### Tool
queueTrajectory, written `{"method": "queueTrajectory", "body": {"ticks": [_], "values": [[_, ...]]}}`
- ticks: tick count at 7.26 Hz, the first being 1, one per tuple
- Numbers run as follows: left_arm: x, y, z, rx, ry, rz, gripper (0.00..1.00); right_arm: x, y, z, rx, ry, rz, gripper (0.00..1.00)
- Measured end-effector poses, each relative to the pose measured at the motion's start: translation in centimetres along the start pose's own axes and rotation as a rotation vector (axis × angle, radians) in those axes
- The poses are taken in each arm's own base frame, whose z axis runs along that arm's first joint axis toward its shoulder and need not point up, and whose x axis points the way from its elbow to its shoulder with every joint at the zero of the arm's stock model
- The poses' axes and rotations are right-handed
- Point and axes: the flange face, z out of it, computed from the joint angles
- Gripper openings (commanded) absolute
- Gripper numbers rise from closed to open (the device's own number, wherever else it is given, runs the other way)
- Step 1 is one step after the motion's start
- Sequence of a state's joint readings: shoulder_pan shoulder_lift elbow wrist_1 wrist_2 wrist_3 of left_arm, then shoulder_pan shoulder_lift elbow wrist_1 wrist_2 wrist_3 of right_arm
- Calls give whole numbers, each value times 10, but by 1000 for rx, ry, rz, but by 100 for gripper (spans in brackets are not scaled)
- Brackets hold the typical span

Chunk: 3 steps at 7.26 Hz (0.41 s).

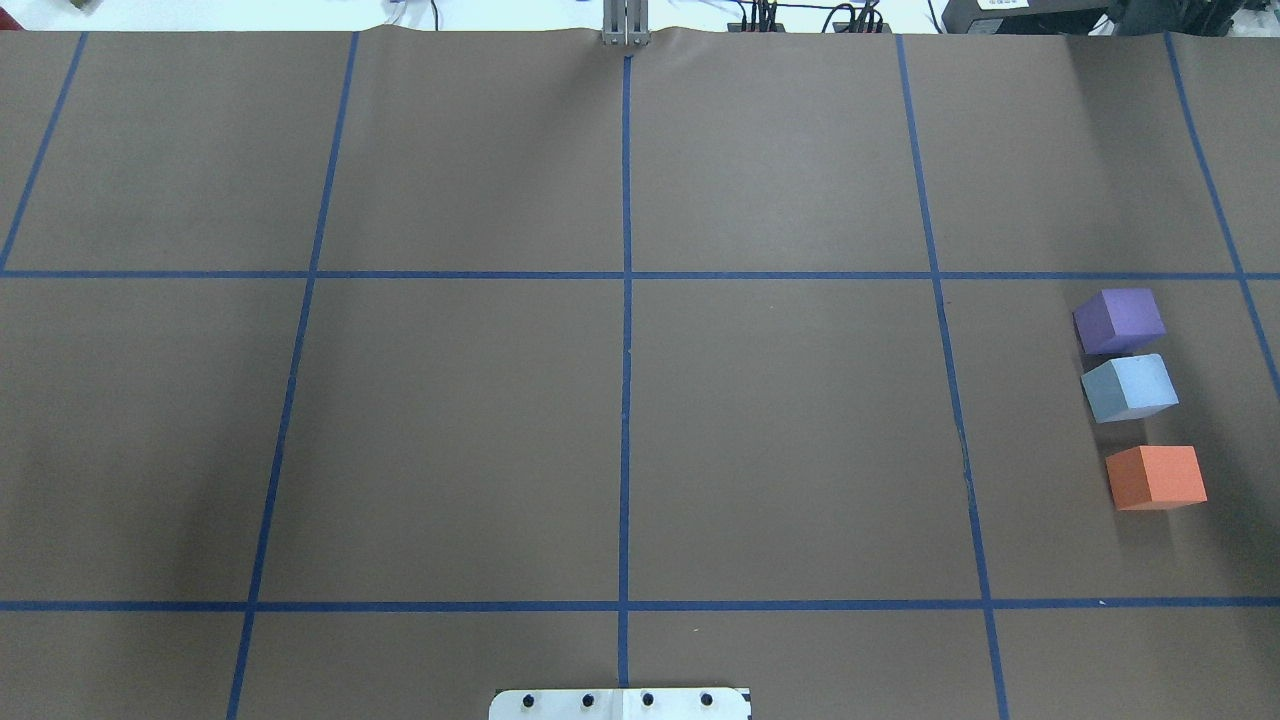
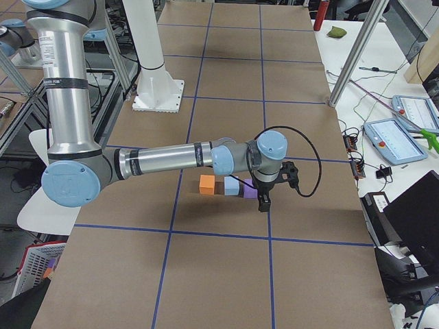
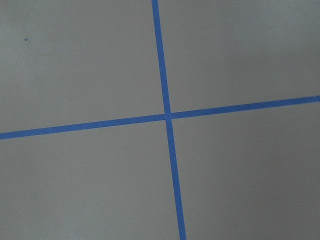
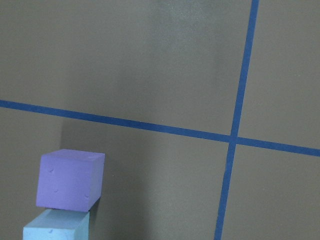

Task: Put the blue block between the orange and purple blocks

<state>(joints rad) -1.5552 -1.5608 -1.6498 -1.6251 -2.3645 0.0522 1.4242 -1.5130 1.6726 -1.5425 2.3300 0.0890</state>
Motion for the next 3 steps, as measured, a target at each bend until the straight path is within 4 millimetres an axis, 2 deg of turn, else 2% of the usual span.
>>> {"method": "queueTrajectory", "body": {"ticks": [3], "values": [[6,-3,-5,11,2,17,100,-12,3,-13,26,-2,-17,100]]}}
